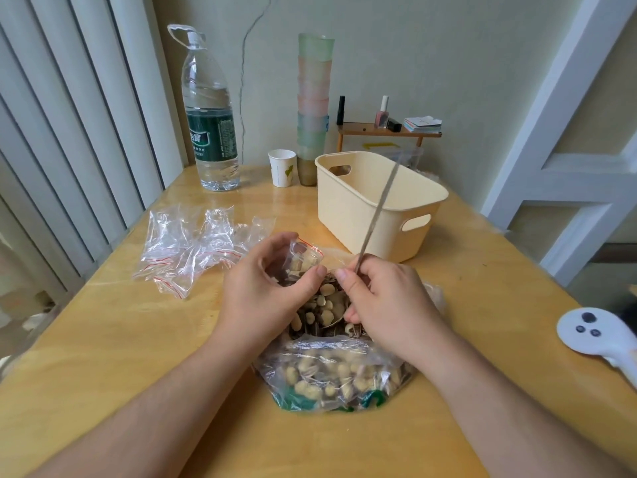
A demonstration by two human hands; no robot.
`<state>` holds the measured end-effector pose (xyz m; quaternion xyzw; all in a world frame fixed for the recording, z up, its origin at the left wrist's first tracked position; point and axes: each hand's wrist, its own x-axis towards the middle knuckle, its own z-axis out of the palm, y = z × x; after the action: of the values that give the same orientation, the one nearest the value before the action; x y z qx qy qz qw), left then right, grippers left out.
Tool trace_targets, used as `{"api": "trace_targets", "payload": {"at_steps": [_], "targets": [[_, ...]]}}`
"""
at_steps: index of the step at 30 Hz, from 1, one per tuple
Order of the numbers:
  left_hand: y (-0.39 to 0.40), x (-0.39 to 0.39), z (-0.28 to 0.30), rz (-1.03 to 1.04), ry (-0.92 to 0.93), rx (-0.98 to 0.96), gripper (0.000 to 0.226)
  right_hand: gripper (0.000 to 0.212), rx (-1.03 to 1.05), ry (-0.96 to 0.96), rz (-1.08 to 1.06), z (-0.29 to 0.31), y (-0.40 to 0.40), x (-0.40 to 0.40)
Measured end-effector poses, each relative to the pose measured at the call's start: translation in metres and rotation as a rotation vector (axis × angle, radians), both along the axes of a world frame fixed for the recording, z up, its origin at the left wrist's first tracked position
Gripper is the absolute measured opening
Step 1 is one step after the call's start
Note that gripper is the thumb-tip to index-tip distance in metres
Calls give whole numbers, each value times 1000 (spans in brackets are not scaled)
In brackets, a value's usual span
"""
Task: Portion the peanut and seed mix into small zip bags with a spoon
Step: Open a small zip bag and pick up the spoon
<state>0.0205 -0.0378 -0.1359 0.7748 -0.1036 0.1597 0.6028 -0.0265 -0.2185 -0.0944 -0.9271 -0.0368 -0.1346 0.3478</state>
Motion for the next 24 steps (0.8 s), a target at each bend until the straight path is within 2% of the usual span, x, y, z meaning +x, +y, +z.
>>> {"api": "trace_targets", "payload": {"at_steps": [6, 10, 14, 19, 24], "targets": [[2, 1, 1, -44, -21, 17, 63, 24, 155, -70, -70, 5, -20, 4], [4, 0, 0, -70, -77, 85, 71, 26, 237, -140, -103, 13, -33, 5], [4, -1, -1, -83, -102, 119, 66, 26, 283, -242, -102, 21, -40, 3], [6, -1, -1, -56, -114, 172, 67, 30, 259, -342, -78, 38, -38, 3], [5, -2, 0, -59, -127, 197, 69, 29, 99, -463, 32, 52, -24, 6]]}}
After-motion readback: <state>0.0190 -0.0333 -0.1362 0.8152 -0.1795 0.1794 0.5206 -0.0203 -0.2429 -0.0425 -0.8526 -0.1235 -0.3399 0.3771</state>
